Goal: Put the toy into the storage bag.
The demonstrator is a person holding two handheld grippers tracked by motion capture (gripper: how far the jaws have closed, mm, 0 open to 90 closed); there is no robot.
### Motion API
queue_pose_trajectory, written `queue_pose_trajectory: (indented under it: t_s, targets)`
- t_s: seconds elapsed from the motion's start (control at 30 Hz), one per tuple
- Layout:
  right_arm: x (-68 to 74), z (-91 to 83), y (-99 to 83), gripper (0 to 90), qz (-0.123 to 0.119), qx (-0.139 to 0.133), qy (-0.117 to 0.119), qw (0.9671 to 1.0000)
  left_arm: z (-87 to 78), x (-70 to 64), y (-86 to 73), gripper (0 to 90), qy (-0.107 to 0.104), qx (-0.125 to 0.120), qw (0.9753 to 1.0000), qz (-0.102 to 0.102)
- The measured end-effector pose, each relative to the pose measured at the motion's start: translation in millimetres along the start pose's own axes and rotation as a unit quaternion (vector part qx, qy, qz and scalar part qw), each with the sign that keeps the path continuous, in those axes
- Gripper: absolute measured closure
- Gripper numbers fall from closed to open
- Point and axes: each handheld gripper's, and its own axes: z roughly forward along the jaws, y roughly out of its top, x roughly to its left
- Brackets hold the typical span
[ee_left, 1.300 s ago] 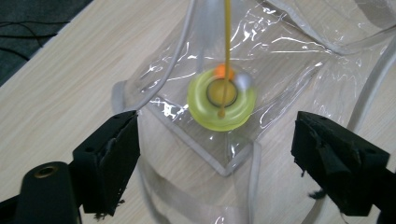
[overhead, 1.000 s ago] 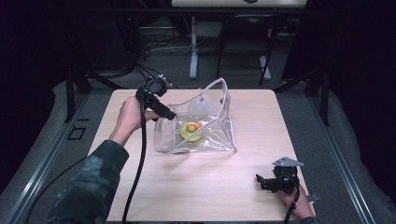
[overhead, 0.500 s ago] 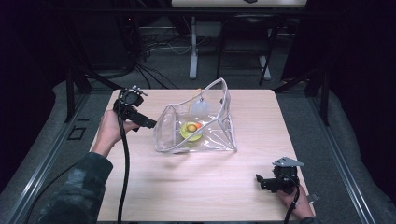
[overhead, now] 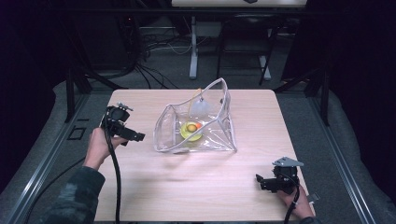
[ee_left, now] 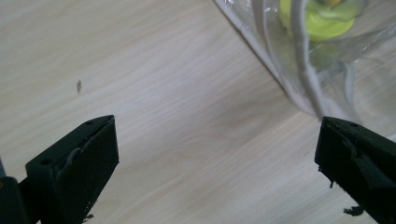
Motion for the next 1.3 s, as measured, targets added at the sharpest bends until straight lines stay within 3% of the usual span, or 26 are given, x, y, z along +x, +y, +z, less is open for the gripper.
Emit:
queue_pose_trajectory:
  t_s: [0.4,0.77,1.07,1.23,1.3]
  targets:
    - [0.0,0.0,0.0,0.0,0.000,0.000,0.000,1.0000,38.6,3.4,-53.3,0.0,-0.015,0.020,0.9987,-0.043]
    - [0.0,0.0,-0.1,0.0,0.000,0.000,0.000,1.0000,58.1,2.2,-90.2,0.0,-0.017,-0.013,0.9969,-0.075]
    - [0.0,0.0,0.0,0.0,0.000,0.000,0.000,1.0000,60.2,0.8,-105.7,0.0,-0.022,-0.049,0.9954,-0.080]
    - [-0.1,-0.3,-0.4,0.0,-0.001,0.000,0.001,1.0000,67.4,0.9,-111.3,0.0,-0.016,-0.028,0.9975,-0.063]
    - [-0.1,-0.5,-0.7,0.0,-0.002,-0.001,0.001,1.0000,68.5,2.2,-112.2,0.0,-0.005,-0.033,0.9975,-0.063]
